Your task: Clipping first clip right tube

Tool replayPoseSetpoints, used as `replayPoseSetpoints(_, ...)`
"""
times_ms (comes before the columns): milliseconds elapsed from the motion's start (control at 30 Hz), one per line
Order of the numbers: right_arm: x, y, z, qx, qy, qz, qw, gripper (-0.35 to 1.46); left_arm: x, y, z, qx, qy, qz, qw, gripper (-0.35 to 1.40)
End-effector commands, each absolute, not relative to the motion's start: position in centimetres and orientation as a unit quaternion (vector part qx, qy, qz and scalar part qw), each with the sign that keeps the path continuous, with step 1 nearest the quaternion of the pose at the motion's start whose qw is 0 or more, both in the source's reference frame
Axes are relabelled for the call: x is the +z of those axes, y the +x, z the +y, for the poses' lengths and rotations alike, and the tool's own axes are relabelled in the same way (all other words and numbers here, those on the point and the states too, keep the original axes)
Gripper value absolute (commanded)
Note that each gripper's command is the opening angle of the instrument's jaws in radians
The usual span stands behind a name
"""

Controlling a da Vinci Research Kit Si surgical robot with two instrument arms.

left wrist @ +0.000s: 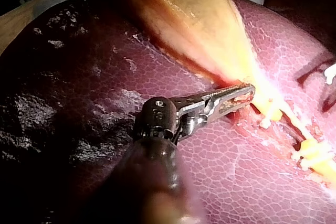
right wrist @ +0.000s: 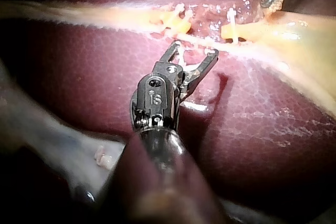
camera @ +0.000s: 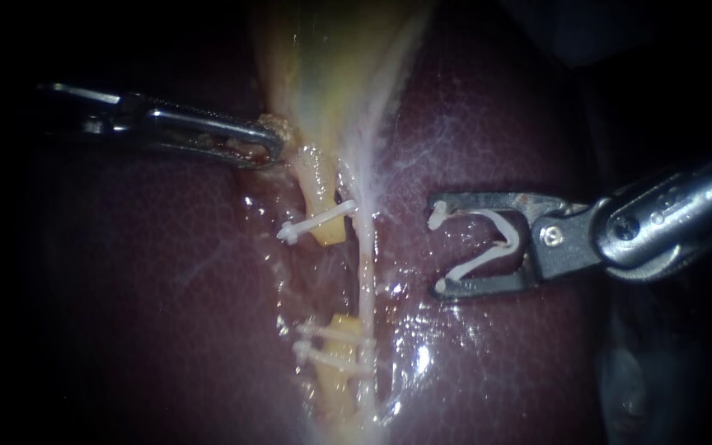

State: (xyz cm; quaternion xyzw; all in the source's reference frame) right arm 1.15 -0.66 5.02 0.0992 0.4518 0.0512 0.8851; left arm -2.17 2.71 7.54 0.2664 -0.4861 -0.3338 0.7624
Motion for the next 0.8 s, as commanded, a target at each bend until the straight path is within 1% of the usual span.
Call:
replayPoseSetpoints(33,5.02,1.15,-0.66,0.051,0.099,0.452,0.885,0.5,7.54,-2.17,2.71,-0.334,0.267,-0.486,0.762,-0.35)
replayPoseSetpoints(133,5.02,1.15,-0.66,0.051,0.099,0.452,0.885,0.5,7.51,-2.14,2.72,-0.333,0.268,-0.486,0.762,-0.35)
replayPoseSetpoints(267,5.03,1.16,-0.66,0.052,0.099,0.452,0.885,0.5,7.33,-2.03,2.83,-0.335,0.265,-0.49,0.76,-0.35)
replayPoseSetpoints(533,5.03,1.16,-0.65,0.051,0.1,0.452,0.885,0.5,6.88,-1.78,3.13,-0.338,0.233,-0.521,0.748,-0.35)
replayPoseSetpoints(800,5.03,1.22,-0.66,0.049,0.107,0.458,0.881,0.5,6.87,-1.77,3.12,-0.339,0.226,-0.524,0.748,-0.35)
